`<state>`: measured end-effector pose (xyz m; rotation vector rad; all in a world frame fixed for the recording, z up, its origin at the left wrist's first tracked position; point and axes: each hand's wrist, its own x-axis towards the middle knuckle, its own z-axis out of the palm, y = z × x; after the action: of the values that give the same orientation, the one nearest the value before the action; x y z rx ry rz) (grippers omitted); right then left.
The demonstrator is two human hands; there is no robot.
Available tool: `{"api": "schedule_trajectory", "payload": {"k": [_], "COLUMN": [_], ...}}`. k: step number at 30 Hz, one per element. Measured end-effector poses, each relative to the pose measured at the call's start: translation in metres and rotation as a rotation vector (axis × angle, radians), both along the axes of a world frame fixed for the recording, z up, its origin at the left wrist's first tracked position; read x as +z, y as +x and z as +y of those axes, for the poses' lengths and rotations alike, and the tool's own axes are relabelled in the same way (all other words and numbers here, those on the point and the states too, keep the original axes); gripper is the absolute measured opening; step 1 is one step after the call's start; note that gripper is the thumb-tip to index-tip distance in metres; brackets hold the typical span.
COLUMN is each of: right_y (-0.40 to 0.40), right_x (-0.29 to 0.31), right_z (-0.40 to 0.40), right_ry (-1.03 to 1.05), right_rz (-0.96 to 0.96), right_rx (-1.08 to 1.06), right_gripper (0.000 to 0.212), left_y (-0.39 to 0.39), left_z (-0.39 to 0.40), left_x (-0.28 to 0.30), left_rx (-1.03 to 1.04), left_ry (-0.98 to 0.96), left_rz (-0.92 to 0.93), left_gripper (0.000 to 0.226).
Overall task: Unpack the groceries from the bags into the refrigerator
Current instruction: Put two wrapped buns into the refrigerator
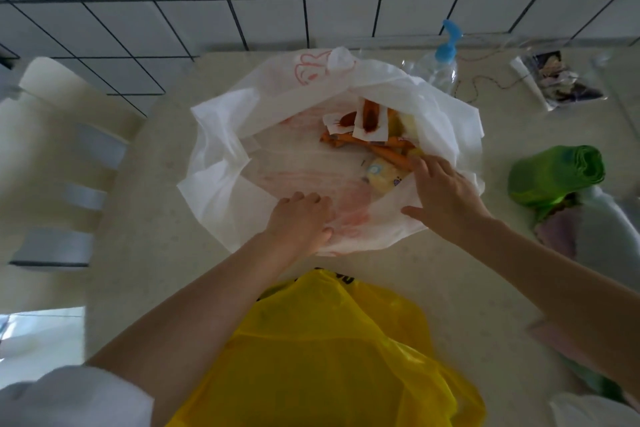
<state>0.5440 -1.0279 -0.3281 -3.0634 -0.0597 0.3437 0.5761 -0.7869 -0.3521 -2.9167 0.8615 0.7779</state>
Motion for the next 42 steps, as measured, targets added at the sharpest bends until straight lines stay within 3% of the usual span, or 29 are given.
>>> {"api": "schedule_trajectory", "payload": {"k": [3, 6, 12, 19, 22, 26, 31, 37, 42], "right_y": [-0.001, -0.002, 0.016, 0.05, 0.063, 0.081, 0.097, 0.1, 0.101], "right_x": [0.003, 0.004, 0.003, 0.0, 0.001, -0.001, -0.012, -0.022, -0.022], "right_z": [-0.011, -0.02, -0.03, -0.032, -0.031, -0.033, -0.027, -0.021, -0.016], "right_ry": [-0.022, -0.036, 0.029, -0.151, -0.153, -0.127, -0.174, -0.175, -0.035], "right_rz": [0.003, -0.009, -0.18, -0.057, -0.048, -0.109, -0.124, -0.167, -0.185], "right_rx": [-0.014, 0.009, 0.022, 0.064, -0.001, -0.084, -0.181, -0.237, -0.282], "right_gripper": [0.095, 0.085, 0.052, 0.061, 0.066, 0.07, 0.069, 0.066, 0.068], "left_y": [0.012, 0.024, 0.037, 0.047, 0.046, 0.048, 0.052, 0.05, 0.051], "left_z": [-0.022, -0.048, -0.087, -0.096, -0.089, -0.07, -0.044, -0.035, -0.029], "left_x": [0.001, -0.002, -0.02, -0.031, -0.028, -0.023, -0.02, -0.019, -0.017], "left_rx": [-0.037, -0.102, -0.282, -0.266, -0.241, -0.157, -0.048, 0.038, 0.083], "left_ry": [-0.144, -0.282, -0.226, -0.115, -0.097, -0.091, -0.04, -0.093, -0.11], "left_rz": [-0.056, -0.113, -0.155, -0.183, -0.238, -0.279, -0.347, -0.276, -0.221], "left_gripper": [0.042, 0.053, 0.08, 0.107, 0.105, 0.076, 0.057, 0.064, 0.06]}}
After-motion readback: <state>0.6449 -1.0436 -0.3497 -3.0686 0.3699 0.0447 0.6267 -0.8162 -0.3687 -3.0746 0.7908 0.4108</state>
